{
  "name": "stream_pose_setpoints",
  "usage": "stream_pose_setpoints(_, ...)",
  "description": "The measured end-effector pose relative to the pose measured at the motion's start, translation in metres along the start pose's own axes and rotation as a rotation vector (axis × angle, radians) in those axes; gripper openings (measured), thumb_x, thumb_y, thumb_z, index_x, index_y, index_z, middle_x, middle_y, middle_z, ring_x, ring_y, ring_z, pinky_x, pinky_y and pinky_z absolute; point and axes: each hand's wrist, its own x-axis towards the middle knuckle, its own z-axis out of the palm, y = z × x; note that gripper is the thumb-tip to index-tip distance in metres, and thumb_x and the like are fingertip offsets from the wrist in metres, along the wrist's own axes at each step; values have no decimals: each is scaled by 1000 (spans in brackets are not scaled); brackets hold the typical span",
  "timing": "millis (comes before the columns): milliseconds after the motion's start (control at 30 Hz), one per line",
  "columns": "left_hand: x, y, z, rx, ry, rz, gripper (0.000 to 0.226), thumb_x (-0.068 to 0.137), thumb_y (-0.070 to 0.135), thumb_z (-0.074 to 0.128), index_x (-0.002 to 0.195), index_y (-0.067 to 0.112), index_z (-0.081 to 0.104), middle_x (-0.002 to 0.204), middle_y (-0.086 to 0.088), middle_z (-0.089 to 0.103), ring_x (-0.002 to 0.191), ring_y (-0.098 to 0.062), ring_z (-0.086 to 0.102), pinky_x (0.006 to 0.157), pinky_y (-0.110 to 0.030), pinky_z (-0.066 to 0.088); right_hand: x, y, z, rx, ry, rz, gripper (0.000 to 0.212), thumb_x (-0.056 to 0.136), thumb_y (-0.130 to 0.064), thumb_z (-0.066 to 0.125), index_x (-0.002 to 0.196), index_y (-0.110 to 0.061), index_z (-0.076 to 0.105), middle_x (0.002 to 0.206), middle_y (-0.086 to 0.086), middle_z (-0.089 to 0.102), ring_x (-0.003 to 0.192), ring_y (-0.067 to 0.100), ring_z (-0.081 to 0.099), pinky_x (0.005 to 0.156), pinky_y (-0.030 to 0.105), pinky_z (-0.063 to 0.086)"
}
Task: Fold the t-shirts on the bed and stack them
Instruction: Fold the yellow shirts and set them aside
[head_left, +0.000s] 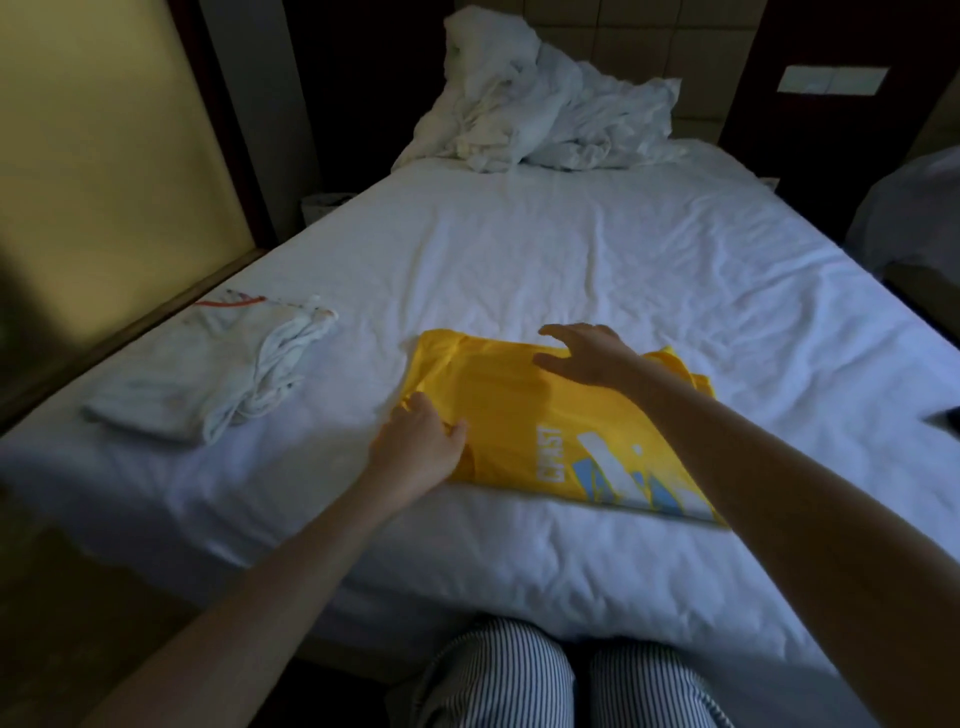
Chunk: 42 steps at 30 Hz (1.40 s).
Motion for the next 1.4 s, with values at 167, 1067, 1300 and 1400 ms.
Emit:
stream_pose_setpoints(167,-13,-21,-1,-38,-51,-187,81,91,59,43,136,-6,27,138,-31,37,128,-42,38,103,-40,33,3,-4,21,-50,-133,114,82,83,-71,40,146,-21,24,151,7,30,137,29,30,111,43,24)
stream_pose_setpoints(1067,1,-4,4,-800,3,-211,91,77,42,67,140,4,14,135,-23,47,119,-38,51,97,-40,44,-53,-14,-8,643,-181,339,62,93,-50,46,144,-18,33,147,7,37,131,26,38,104,33,31)
stream_pose_setpoints(1300,-14,36,24,-1109,-82,-53,72,85,11,64,144,21,25,135,-9,45,114,-19,48,92,-26,42,-61,-22,-2,1009,-130,389,52,96,-38,47,141,-16,34,141,9,44,122,26,48,97,35,41)
stream_pose_setpoints(1400,-14,38,20,-1417,-6,-57,61,81,-1,64,131,27,42,134,-13,50,109,-20,52,90,-28,45,-68,-23,-9,1268,-77,448,47,98,-36,44,140,-17,34,136,14,48,109,30,54,92,46,47)
